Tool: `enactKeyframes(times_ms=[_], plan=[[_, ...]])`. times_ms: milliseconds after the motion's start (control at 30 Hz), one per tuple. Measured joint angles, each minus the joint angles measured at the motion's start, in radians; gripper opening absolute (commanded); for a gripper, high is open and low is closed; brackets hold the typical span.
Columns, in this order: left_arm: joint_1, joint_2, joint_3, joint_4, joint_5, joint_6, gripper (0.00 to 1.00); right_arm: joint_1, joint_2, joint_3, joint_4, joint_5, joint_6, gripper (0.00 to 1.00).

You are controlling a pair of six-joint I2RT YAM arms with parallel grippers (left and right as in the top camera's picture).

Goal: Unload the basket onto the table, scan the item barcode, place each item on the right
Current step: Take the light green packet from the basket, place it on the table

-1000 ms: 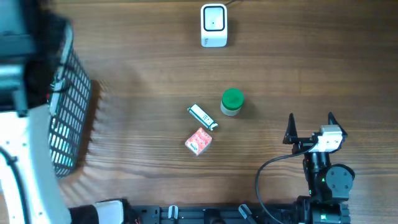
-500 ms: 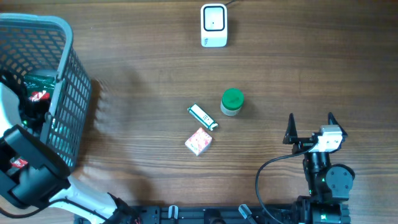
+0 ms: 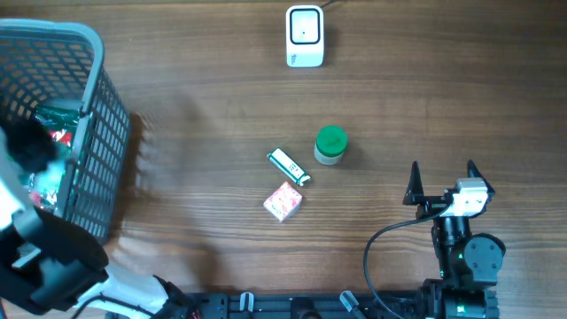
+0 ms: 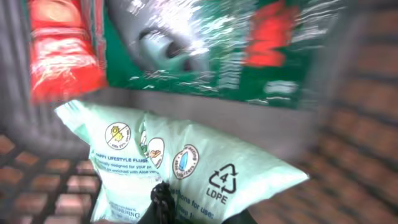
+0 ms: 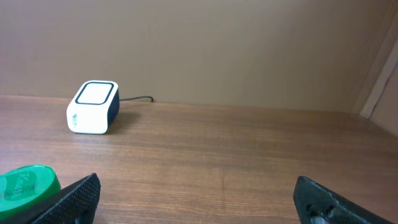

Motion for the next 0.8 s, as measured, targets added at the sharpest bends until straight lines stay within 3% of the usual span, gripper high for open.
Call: enactKeyframes(times_ms=[133,200,367,467,567,667,800], plan=[[-0.053,-0.169,0.431,-0.134,0.051,0.0,0.04,0.0,0.0,0.0,0.0,0.0,0.0,1.0],[-0.153,-0.251,0.47,-0.128,0.053,0.0,0.04,0.0,0.0,0.0,0.0,0.0,0.0,1.0],[-0.613,-0.29,0.472,-0.21,-0.059,0.009,0.04,0.0,0.0,0.0,0.0,0.0,0.0,1.0],[-0.834,-0.198,0.337,-0.227,-0.123,-0.03,0.04,0.0,0.0,0.0,0.0,0.0,0.0,1.0],[-0.932,-0.155,0.089,-0.18,-0.214,-0.194,0.04,0.0,0.0,0.0,0.0,0.0,0.0,1.0],[-0.947,-0.139,-0.159,-0.037,-0.238,-0.304,0.04,0.0,0.0,0.0,0.001,0.0,0.0,1.0],[-0.947,-0.139,-0.498,0.293,-0.18,-0.36,0.04,0.0,-0.001,0.0,0.0,0.0,0.0,1.0]])
